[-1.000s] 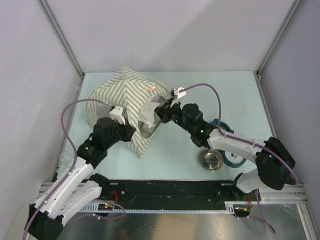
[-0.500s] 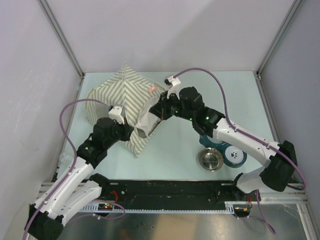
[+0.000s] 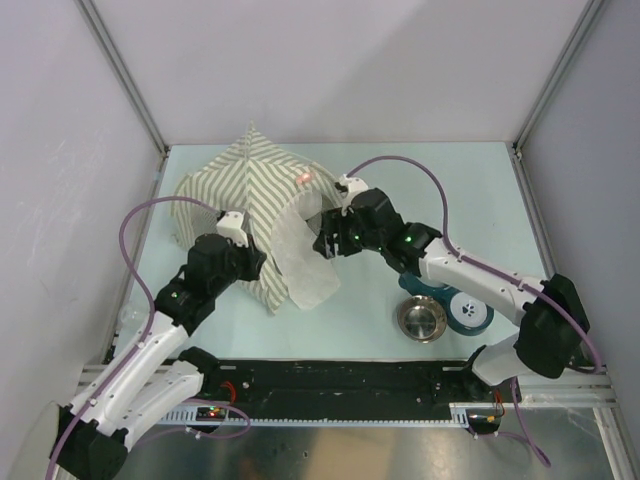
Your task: Set up the pet tent
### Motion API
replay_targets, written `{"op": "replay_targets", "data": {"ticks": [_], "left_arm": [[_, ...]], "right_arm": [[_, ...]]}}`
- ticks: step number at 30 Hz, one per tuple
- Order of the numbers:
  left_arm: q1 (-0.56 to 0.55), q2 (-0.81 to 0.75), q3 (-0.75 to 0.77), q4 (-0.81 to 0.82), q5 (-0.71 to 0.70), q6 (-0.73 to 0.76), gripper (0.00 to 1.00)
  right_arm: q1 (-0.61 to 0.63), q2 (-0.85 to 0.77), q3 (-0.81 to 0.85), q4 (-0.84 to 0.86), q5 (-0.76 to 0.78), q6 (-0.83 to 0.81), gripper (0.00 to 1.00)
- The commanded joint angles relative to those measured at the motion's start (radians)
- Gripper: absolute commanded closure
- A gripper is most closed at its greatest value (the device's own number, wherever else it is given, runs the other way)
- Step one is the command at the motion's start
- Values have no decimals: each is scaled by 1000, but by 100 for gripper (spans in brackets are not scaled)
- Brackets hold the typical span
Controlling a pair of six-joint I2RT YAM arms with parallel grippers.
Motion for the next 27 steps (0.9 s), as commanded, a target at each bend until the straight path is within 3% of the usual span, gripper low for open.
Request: {"op": "replay_targets", "data": {"ticks": [1,4,6,11,20,24,27], "left_arm": [[16,-12,5,-10,-55,20,80],[18,-17,0,-11,-49,15,80],[18,-20,-2,-11,-45,12,79],[18,-17,-1,-11,-34,8,79],[18,-3,6,-10,-26,13,79],[19,0,2,-10,-20,13,79],[19,0,-2,-10,-17,13,79]], "right_arm": [[-43,-41,-107,232,173,-3,44],[-53,30,-139,437,199,-48,75],[-56,97,-143,549,208,-75,80],[-71,247,-129,772,199,-82,61],[-63,400,0,737,360,-64,36],[-59,430,19,778,423,-87,28],[-68,467,51,810,410,-88,29]]}}
